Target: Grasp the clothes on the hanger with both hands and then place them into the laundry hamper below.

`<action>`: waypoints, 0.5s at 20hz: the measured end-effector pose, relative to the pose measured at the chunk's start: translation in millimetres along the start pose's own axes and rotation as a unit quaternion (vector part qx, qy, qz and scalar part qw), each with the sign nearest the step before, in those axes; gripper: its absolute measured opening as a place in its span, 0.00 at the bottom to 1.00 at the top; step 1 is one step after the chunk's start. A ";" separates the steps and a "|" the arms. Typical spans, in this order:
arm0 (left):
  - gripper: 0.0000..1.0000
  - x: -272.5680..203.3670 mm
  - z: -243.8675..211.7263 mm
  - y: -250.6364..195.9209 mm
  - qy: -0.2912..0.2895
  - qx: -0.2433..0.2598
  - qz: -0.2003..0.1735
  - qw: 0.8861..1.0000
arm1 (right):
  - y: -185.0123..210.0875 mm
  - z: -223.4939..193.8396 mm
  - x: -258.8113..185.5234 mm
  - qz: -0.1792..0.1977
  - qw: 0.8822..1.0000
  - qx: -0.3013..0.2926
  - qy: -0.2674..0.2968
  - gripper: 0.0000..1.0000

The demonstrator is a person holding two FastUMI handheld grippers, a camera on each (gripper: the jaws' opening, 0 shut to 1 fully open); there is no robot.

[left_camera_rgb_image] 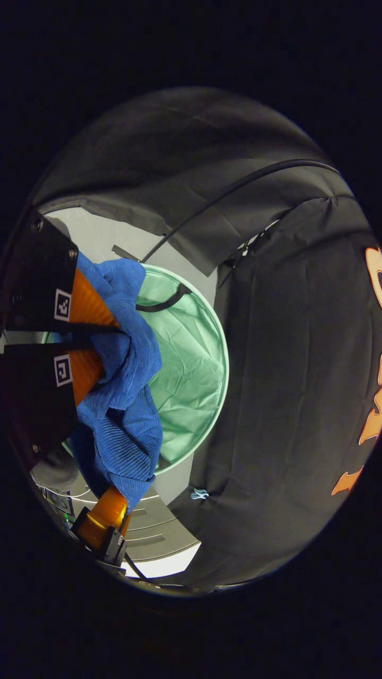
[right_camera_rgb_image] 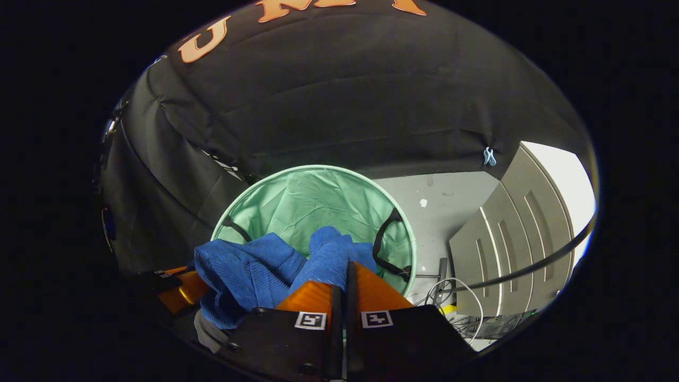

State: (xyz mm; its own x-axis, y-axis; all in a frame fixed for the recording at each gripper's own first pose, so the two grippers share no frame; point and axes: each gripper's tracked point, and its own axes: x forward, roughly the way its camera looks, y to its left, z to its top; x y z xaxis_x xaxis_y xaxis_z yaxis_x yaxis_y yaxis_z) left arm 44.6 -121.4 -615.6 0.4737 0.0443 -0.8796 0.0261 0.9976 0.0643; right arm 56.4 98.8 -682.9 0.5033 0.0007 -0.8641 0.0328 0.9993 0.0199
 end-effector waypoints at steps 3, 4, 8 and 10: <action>0.19 0.3 -8.6 -1.5 0.009 -0.015 -0.003 1.000 | 2.2 5.7 -2.3 0.003 1.000 0.003 -0.009 0.23; 0.26 -1.1 -10.2 -0.8 0.012 -0.018 -0.003 1.000 | 2.8 8.2 -4.3 0.004 1.000 0.004 -0.012 0.23; 0.63 -10.3 -13.9 -4.7 0.016 -0.023 -0.007 1.000 | -0.6 10.8 -11.9 0.001 1.000 0.007 -0.019 0.42; 0.60 -11.2 -12.4 -3.9 0.015 -0.023 -0.008 1.000 | 1.2 10.3 -13.6 0.001 1.000 0.008 -0.018 0.53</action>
State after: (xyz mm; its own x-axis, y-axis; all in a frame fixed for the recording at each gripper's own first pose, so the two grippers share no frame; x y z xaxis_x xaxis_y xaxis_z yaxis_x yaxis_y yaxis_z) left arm 28.3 -125.2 -611.8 0.4464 0.0286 -0.8944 -0.0072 0.9996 0.0284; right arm 58.4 99.5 -665.9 0.5342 0.0016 -0.8454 0.0454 0.9985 0.0305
